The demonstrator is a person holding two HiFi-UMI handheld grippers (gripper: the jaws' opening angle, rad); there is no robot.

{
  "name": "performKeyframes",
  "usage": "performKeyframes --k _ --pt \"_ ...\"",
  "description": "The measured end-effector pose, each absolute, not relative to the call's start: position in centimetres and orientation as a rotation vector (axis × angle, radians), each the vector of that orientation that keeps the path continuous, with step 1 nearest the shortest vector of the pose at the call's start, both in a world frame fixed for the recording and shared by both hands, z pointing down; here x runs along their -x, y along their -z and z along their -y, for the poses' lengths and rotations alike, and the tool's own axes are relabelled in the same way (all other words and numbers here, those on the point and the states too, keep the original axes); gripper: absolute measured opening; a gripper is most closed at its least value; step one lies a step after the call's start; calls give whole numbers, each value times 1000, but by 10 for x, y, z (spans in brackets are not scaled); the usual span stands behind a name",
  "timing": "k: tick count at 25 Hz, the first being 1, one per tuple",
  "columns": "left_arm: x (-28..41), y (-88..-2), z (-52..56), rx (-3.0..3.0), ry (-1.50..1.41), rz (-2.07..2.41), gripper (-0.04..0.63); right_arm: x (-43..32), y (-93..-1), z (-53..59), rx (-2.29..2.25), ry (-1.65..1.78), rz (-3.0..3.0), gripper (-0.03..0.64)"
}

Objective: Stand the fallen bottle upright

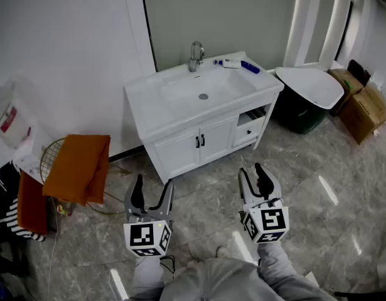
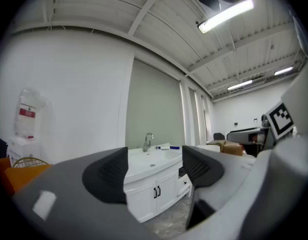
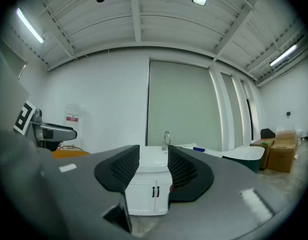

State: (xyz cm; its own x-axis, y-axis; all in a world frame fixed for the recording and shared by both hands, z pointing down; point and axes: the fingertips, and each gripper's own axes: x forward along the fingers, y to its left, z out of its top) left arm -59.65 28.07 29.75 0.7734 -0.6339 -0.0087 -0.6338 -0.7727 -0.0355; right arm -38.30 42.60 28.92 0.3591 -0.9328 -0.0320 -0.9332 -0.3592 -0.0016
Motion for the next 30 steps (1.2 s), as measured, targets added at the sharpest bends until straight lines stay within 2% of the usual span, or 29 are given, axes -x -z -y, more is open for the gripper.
performKeyframes --k 30 --pt "604 -318 -275 3003 47 -793 373 419 -310 -462 2695 35 -1501 175"
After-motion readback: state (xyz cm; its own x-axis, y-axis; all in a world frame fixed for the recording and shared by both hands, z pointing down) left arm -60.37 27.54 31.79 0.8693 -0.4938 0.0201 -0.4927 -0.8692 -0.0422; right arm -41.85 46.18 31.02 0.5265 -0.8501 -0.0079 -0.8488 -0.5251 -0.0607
